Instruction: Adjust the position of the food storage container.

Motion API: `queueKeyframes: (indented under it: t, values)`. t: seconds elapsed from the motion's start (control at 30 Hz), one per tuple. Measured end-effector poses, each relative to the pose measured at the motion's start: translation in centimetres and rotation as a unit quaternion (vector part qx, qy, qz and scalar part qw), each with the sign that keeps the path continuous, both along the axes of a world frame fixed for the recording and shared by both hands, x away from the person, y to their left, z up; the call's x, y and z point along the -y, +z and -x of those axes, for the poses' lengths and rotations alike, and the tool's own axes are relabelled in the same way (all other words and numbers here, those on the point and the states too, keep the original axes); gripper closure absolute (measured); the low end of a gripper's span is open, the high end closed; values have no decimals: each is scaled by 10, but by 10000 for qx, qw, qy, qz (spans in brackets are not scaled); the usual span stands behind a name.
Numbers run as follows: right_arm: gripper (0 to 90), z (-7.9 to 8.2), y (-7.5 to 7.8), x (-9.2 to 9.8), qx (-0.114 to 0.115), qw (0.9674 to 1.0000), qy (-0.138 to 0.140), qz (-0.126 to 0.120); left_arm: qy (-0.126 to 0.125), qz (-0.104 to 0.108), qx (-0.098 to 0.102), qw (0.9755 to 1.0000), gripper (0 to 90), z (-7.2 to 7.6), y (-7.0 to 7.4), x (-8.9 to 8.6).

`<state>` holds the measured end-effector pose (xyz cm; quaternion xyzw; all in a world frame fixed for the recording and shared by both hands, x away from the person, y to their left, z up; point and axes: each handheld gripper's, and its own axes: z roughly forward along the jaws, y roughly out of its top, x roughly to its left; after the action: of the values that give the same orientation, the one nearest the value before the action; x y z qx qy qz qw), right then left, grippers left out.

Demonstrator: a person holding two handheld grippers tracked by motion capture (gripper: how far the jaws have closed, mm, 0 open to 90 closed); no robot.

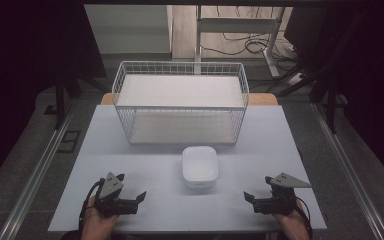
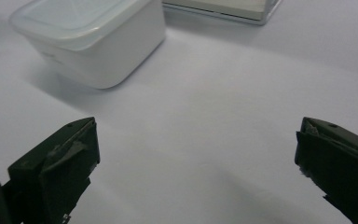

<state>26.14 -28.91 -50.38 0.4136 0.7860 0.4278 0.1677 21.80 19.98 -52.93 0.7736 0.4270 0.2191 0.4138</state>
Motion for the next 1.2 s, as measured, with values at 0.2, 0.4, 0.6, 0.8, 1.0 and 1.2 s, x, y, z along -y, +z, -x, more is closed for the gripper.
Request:
queueKeyframes:
  t: [0.2, 0.4, 0.6, 0.8, 1.0, 1.2]
  values:
    - [0, -2, -3, -2, -34, 9998, -199, 87, -82, 440, 105, 9989, 40, 2, 2, -6]
    - [0, -2, -3, -6, -106, 9994, -107, 313, -140, 484, -25, 9987, 48, 1, 4, -8]
    - [0, -3, -1, -10, -249, 9991, -13, 352, -162, 449, -22, 9989, 44, 3, 5, -8]
    - [77, -5, 5, -19, -441, 9987, 114, 244, -171, 434, 24, 9989, 37, 3, 5, -8]
    - [354, -17, 20, -30, -415, 9984, 350, -132, -298, 366, 243, 9986, 9, 3, 3, -5]
    - [675, -34, 29, -46, -319, 9973, 650, 115, -323, 397, 187, 9985, 10, 2, 2, -5]
